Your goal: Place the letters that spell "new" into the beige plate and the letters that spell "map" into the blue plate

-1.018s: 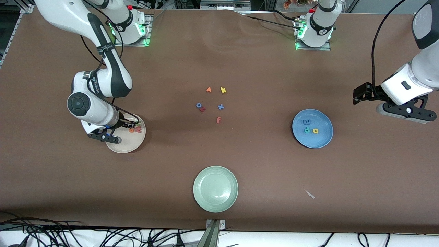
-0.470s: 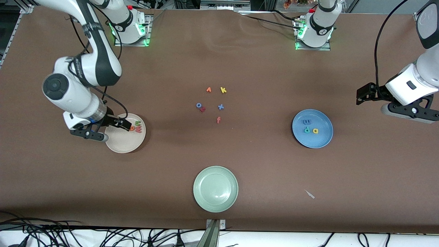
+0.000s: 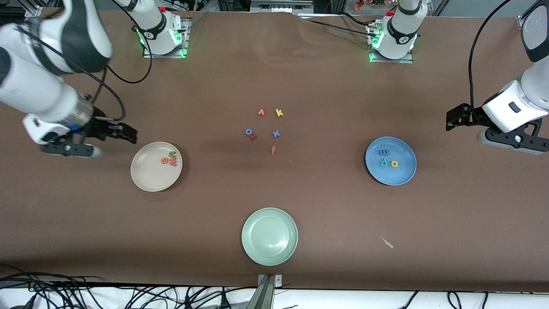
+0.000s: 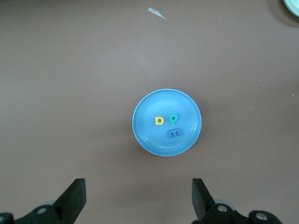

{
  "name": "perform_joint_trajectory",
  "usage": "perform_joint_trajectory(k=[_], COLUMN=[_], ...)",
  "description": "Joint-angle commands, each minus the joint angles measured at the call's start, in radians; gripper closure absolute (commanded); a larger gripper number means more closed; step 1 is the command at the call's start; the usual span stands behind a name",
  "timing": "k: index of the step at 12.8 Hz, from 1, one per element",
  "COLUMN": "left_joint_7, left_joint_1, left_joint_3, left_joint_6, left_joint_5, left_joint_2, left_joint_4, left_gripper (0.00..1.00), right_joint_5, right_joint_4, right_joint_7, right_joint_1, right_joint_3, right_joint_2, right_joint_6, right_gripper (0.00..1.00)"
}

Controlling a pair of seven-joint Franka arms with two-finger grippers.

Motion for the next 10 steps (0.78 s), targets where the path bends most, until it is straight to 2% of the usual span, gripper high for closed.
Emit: perform_joint_trajectory(k=[1, 6, 8, 10], left_joint_7=[0.019, 0.021, 0.019, 0.019], left_joint_1=[0.008, 0.008, 0.009, 0.006], left_joint_3=[0.004, 0.001, 0.003, 0.003], left_joint_6=[-0.037, -0.040, -0.040, -0.040], left_joint_5=[-0.025, -0.029, -0.026, -0.026], left_joint_2=[0.011, 0.014, 0.012, 0.014], left_joint_4=[0.037, 0.038, 0.038, 0.038], left_gripper=[0.00, 0.00, 0.00, 0.00], right_joint_5=[-0.008, -0.019, -0.025, -0.027], right_joint_4=[0.017, 0.024, 0.047, 0.057], right_joint_7=[-0.120, -0.179, -0.188, -0.188], right_joint_1=[-0.063, -0.102, -0.131, -0.139], right_joint_3=[0.006, 0.023, 0.056, 0.064], right_joint_2=[-0.051, -0.073, -0.069, -0.061], right_joint_6=[-0.068, -0.094, -0.117, -0.121], right_gripper=[0.00, 0.00, 0.00, 0.01])
